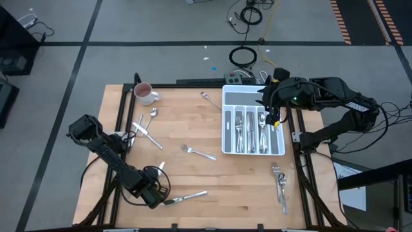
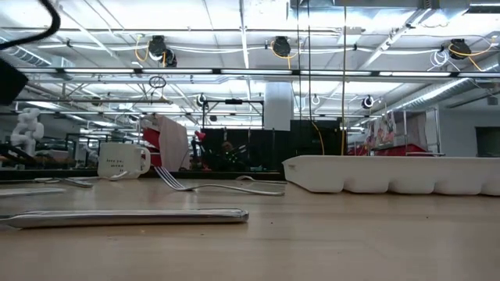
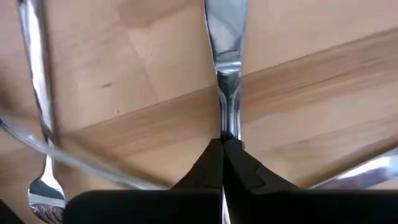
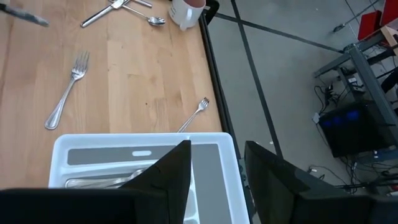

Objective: Sort silverware
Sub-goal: Put the silver spoon into the silverware tray

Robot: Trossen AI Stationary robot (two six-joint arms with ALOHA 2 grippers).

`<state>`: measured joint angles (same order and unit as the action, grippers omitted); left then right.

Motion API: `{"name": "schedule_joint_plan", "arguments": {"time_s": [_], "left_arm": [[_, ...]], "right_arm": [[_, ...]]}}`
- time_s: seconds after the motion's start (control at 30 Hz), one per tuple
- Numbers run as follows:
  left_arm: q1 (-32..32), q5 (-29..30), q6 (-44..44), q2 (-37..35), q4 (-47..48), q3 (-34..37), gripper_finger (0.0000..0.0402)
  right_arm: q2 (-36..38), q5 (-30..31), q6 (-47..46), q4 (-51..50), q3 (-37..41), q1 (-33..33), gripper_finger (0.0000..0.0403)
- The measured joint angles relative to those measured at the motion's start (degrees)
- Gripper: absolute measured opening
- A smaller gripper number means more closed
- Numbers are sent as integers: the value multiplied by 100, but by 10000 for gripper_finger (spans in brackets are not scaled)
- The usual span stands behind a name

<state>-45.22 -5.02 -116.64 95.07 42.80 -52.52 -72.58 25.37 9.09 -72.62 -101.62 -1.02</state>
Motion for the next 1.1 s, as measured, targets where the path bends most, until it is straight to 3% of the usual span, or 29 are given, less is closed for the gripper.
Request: {"name": "schedule_joint_plan", "arguments": {"time_s": [0.4,0.63,0.87,1.1], "left_arm": [[247,91,115,-28,347,-274,6],[246,-621,493,-33,277,-279,90],[306,-520,616,15,38,-271,176],[338,-492,621,497,85,-279,198]], "right_arm": [[0,-34,179,-69,0,0,139],[0,-463,172,-79,0,0,139],[0,-473,111,-79,0,-1,139],[0,-473,32,-86,0,0,139]]}}
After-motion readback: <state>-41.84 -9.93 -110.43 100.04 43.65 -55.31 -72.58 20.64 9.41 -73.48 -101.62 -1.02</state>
